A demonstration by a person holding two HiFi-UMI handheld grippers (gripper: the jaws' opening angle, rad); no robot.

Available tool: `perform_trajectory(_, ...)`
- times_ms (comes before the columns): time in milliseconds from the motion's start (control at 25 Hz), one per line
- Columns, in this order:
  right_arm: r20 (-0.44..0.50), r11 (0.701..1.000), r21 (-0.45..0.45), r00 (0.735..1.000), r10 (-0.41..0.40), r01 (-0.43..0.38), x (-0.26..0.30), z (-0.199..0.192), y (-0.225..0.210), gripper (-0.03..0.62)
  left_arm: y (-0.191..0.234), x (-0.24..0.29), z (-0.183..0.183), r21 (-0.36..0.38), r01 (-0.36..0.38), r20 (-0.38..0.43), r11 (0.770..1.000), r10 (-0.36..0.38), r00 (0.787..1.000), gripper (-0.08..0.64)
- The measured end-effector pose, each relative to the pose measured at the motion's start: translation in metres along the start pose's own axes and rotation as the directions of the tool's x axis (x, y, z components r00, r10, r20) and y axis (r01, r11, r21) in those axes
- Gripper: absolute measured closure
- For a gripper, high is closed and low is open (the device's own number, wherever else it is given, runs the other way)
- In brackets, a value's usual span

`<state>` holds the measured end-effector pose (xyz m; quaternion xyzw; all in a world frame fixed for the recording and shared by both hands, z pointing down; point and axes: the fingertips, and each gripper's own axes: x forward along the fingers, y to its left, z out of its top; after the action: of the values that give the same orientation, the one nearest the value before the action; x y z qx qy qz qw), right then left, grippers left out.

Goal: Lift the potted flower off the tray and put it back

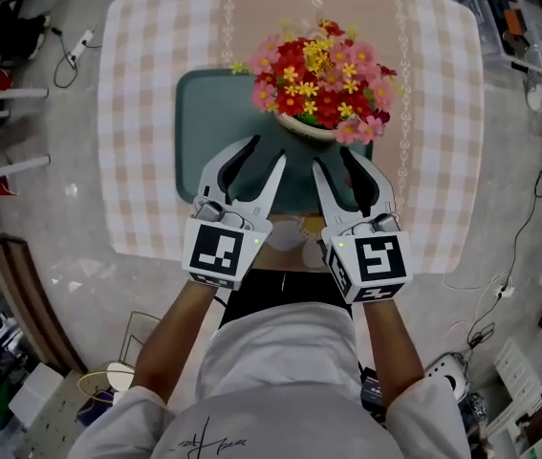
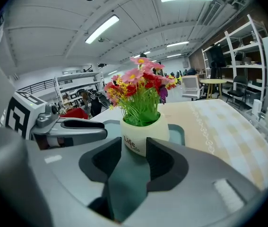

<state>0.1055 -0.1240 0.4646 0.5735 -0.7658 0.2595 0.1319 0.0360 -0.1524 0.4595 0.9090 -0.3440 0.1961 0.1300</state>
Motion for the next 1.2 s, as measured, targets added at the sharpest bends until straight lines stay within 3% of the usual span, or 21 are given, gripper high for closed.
perform_trajectory(840, -0.072, 0.997, -0.078, 0.997, 0.012, -0.018, 0.031, -0.012, -0.021, 0.306, 0.011, 0.046, -0.013, -0.001, 0.123, -0.061, 0.992, -0.123, 0.991, 0.25)
perform_trajectory(1040, -0.083, 0.992, -0.123, 0.996, 0.007, -0.017, 0.036, -0.008, -0.028, 0.271, 0.01, 0.05, -0.009, 0.014, 0.167, -0.055, 0.986, -0.166, 0.985, 0.238)
perform_trajectory(1200, -0.098, 0.986, -0.157, 0.994, 0.047, -0.062, 0.04, -0.006, -0.032, 0.258, 0.007, 0.052, -0.009, 0.047, 0.217, -0.066, 0.975, -0.214, 0.975, 0.238)
